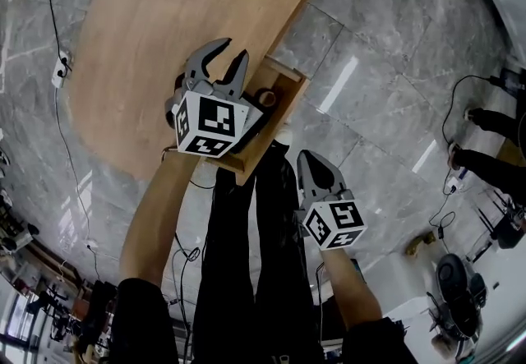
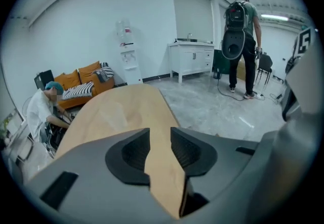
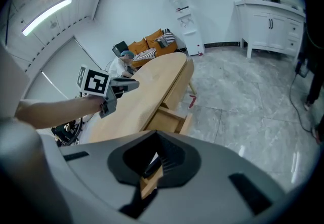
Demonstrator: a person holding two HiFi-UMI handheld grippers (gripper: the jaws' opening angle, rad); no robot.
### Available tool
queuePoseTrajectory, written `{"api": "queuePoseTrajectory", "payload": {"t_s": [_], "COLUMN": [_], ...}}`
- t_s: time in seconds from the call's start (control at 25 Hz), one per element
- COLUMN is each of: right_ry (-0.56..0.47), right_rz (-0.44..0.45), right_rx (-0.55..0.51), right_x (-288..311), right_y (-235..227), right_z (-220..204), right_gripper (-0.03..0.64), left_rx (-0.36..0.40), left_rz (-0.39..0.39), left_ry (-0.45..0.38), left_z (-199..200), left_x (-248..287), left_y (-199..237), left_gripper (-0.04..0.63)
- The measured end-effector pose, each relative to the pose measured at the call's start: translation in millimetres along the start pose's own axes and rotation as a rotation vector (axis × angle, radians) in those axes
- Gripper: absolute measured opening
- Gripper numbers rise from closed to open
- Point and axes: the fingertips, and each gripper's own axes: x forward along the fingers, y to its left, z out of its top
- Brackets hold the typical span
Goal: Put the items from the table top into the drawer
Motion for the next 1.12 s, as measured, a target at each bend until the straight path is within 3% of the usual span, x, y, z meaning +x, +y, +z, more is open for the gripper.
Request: {"api": "queuePoseTrajectory", "payload": {"t_s": [0.36,0.6,0.96,1.12], "right_ry": [0.032,0.033,0.008,0.01], "right_rz": [-0.013,-0.01,-0.045,-0.059], "right_rx": [0.005,0.002,0.035,0.053], "right_x": [14.2,19.7,9.6,5.3], "right_y": [2.0,5.9,-3.7,-7.4], "right_z": [7.3,15.9,27.1,21.8], "right_gripper": [0.009,0.009,0.009,0.009], "left_rx": [0.246,0.349,0.462,0.474], "left_rz": [0.02,0.021,-0.002,-0.018], "left_ry": [0.033,0.075,0.186,0.216], "left_z": [24.3,30.4,26.0,22.9], "left_x": [35.9,52.9,82.2,87.5], "left_y": [65.4,93.8,119.2,121.9], "left_gripper": [0.144,0.146,0.144,0.135]}}
